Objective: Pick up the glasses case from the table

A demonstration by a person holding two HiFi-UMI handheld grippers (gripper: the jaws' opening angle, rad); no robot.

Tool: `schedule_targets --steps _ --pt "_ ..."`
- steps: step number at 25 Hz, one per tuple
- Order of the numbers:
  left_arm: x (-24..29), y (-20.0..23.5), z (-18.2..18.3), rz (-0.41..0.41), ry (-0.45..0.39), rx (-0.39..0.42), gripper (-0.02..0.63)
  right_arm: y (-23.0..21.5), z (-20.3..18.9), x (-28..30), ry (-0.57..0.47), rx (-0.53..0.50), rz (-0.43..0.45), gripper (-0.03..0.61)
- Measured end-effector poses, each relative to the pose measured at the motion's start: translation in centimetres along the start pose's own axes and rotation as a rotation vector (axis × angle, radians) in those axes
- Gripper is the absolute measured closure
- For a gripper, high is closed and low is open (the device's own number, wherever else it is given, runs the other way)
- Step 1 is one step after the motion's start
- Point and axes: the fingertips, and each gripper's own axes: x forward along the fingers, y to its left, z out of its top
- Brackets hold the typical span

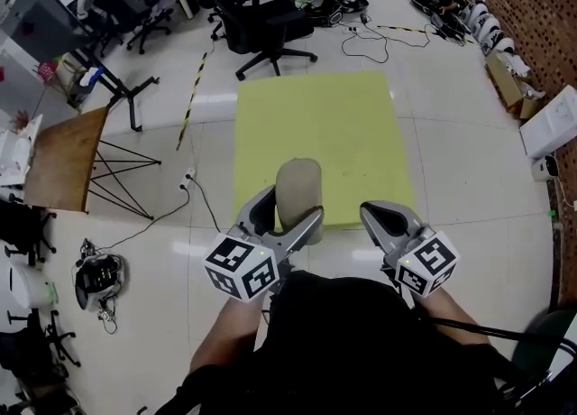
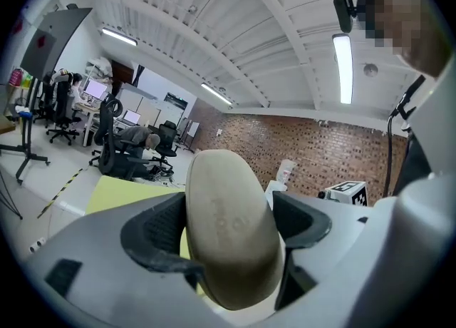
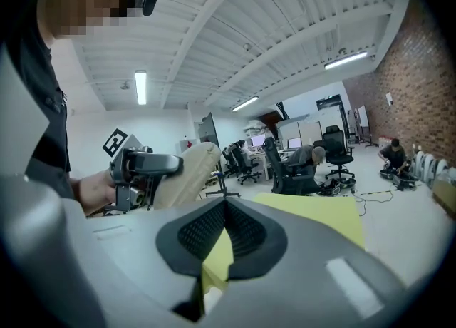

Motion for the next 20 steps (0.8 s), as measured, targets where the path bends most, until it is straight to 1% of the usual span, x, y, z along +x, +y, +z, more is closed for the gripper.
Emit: schedule_targets --steps 5,10,13,17,20 --pt "0.0 -3.4 -2.4 0.058 0.016 -0.007 0.224 -0.3 -0.9 -4.8 -0.026 0.032 0.027 0.577" --pt "-1.6 -5.9 -2.9 0.080 0.030 -0.004 0.224 0.5 -0.3 -6.1 -0.069 0.047 0.068 0.577" --pt "-2.8 -7.0 -3.4 0.082 0.037 0.007 0.224 1.4 -0.4 -6.2 -0.087 0.046 0.086 0.575" --pt "-3.7 -7.3 -3.3 0.067 0.040 0.023 0.224 3.0 -0.2 -6.3 -0.095 0.010 0.100 0.575" --pt "-4.1 -7.2 -3.0 0.043 0.047 0.033 0.224 3.8 -0.5 -6.2 -0.085 0.000 0.086 0.575"
